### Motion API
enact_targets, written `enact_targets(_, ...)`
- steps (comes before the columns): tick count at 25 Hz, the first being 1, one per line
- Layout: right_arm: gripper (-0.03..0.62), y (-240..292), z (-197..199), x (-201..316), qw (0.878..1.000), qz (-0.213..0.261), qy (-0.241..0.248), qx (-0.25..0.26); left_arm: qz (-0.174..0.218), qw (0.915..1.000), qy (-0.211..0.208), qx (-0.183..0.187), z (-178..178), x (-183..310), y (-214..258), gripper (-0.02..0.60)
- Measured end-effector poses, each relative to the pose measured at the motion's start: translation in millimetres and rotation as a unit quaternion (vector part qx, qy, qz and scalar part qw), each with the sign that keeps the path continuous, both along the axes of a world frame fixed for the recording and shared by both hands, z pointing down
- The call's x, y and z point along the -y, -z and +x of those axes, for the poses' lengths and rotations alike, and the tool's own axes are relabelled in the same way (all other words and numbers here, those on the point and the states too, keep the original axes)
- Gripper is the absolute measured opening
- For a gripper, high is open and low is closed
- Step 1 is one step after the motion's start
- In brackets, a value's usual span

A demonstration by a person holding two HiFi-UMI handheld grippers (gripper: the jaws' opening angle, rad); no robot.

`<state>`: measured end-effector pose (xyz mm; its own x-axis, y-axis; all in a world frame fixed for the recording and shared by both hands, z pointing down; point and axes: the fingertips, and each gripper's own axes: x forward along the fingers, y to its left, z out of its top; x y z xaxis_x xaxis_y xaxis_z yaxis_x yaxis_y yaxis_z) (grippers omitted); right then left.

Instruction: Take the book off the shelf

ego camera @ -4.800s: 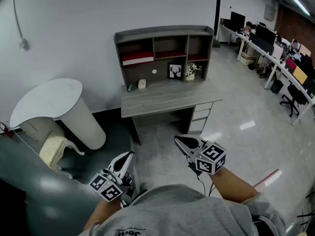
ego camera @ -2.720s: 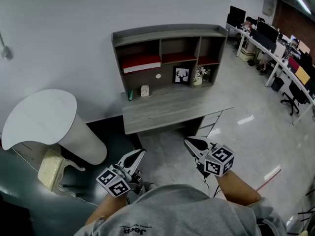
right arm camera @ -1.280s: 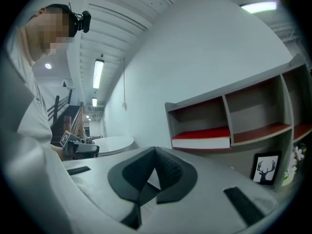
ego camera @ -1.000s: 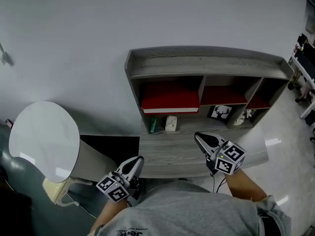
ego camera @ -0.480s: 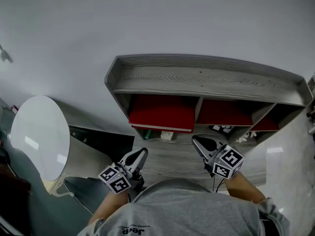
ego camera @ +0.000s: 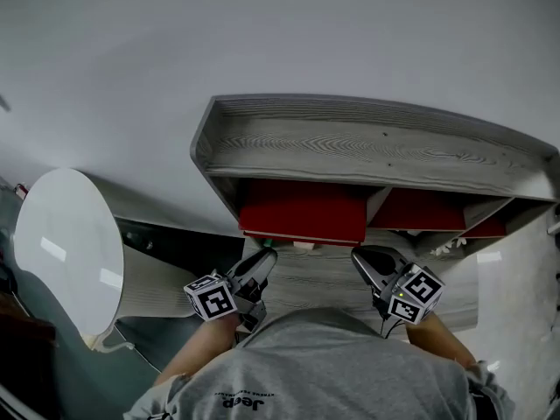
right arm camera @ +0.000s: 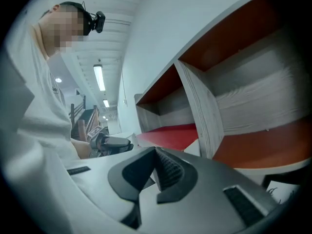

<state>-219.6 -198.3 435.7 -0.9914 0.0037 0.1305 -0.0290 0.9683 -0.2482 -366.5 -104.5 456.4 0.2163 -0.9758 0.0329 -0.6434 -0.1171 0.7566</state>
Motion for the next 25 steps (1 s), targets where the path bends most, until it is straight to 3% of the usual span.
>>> enact_targets(3,0.000,-5,1,-2,1.000,-0.006,-0.016,-0.011,0.011,0.9964,-0.041,-0.073,-1,13,2,0.280)
enact_targets(7,0.000,-8,-1,-7,0.999,-0.012,-0.028,-0.020,-0.017,0.9867,-0.028,-0.159,-16,21,-16,0.391)
enact_targets(11,0.000,-8,-3,-12,0.999,-0.010,-0.036,-0.024,-0.048,0.9673,0.003,-0.249,-27,29,-27,0.445)
enact_targets(14,0.000,-6,-5,-14,0.999,-0.006,-0.038,-0.024,-0.049,0.9582,0.020,-0.281,-36,37,-26,0.446)
enact_targets(19,0.000,-5,-3,-15,0.998,-0.003,-0.048,-0.028,-0.031,0.9551,0.040,-0.292,-53,48,-16,0.443)
enact_targets(22,0.000,-5,-3,-16,0.998,-0.002,-0.051,-0.031,-0.034,0.9475,0.055,-0.313,-61,51,-16,0.395)
enact_targets(25,0.000,-6,-4,-19,0.998,0.000,-0.054,-0.035,-0.041,0.9413,0.064,-0.329,-62,48,-22,0.259)
